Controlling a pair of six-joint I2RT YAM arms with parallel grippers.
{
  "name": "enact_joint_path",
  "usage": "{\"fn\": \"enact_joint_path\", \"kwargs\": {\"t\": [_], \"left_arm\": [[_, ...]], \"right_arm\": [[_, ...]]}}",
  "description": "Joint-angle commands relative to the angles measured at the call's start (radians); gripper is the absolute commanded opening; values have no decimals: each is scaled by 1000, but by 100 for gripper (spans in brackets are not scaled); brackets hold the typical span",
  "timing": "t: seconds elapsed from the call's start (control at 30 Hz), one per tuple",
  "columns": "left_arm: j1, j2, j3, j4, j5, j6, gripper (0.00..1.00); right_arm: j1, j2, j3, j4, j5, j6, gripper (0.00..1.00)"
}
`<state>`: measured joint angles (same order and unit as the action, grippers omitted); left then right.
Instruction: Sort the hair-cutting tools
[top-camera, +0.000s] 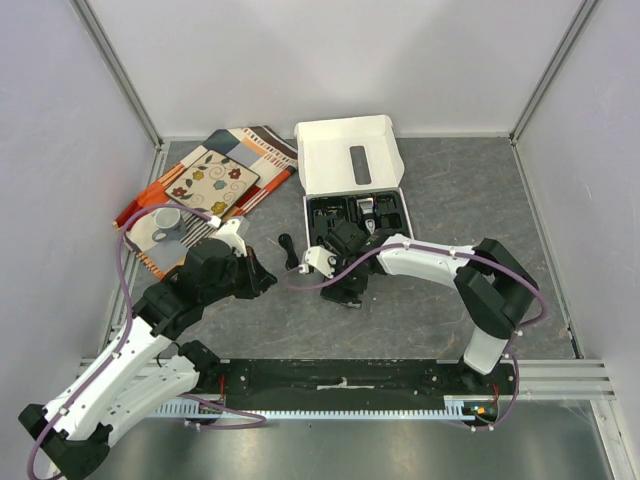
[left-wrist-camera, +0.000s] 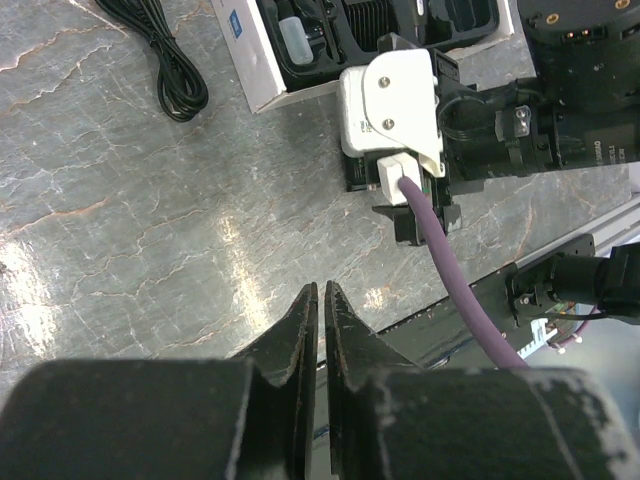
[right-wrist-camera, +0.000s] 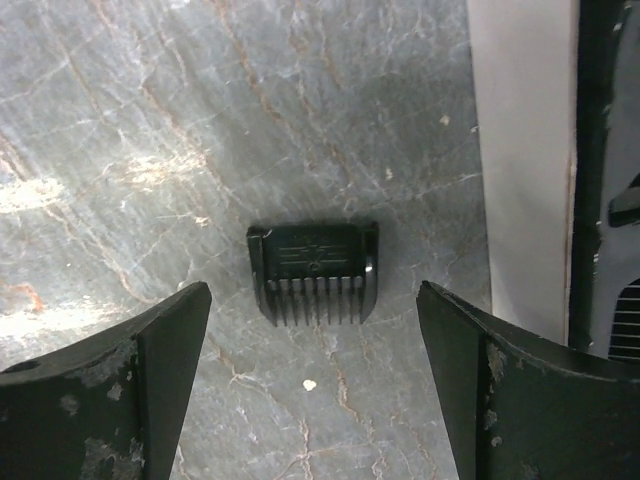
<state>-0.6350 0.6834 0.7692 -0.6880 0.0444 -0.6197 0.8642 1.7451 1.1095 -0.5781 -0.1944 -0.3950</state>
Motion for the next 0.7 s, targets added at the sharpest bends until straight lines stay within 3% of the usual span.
{"fn": "enact_joint_path", "kwargs": {"t": [0.0,0.3,0.47,0.67], "left_arm": [[1,5,-2,7,18,34,11],[1,27,-2,24,20,34,11],[1,22,-7,25,22,29,11],[1,10,-8,24,23,34,11]], "right_arm": [[-7,33,33,43,-28,-18,92],[-8,74,15,57,-60,-13,85],[-7,76,6,50,-50,-8,77],[-8,86,-2,21,-69,7,51]]}}
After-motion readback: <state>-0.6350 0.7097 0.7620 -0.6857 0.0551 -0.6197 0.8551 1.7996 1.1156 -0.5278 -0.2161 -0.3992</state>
